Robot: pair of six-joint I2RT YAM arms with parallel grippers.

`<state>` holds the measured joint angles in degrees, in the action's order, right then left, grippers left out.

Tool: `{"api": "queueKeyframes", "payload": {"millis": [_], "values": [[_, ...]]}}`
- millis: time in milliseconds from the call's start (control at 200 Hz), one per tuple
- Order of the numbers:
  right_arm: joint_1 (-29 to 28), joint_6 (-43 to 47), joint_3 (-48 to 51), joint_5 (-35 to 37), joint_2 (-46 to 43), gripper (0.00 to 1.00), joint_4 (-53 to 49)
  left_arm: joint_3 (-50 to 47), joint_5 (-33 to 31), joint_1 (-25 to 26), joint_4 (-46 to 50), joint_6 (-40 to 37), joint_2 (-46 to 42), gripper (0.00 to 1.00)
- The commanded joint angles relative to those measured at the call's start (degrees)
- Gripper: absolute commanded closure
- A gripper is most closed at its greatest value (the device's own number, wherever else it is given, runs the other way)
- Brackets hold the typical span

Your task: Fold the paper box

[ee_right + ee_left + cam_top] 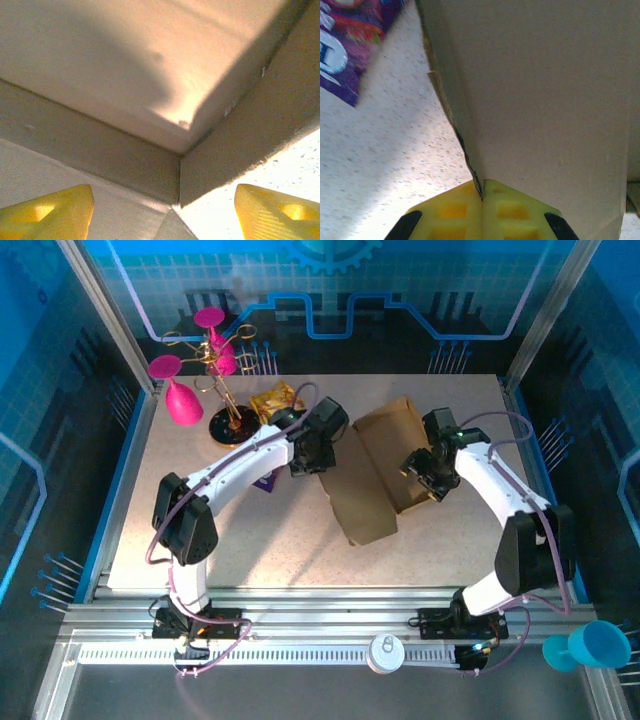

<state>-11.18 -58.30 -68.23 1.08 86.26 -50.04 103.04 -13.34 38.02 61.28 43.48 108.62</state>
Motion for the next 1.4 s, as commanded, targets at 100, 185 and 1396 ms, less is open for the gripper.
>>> {"api": "queueKeyframes", "payload": {"millis": [100,185,1396], "values": [[-1.73,-8.13,2.02,-4.03,-5.71,0.2,-1.59,13.76,-3.13,-0.58,13.0,-15.87,4.45,1.0],[-2.25,-9.5,1.66,-3.41,-8.04,0.23,-2.07,19.78,-5.31,-0.53,17.6,-19.66,7.59,1.0],[10.02,73.72,6.63,-35.89,-5.66,0.29,52.16,17.62,-21.76,5.26,-15.96,-85.73,2.74,1.0]]}}
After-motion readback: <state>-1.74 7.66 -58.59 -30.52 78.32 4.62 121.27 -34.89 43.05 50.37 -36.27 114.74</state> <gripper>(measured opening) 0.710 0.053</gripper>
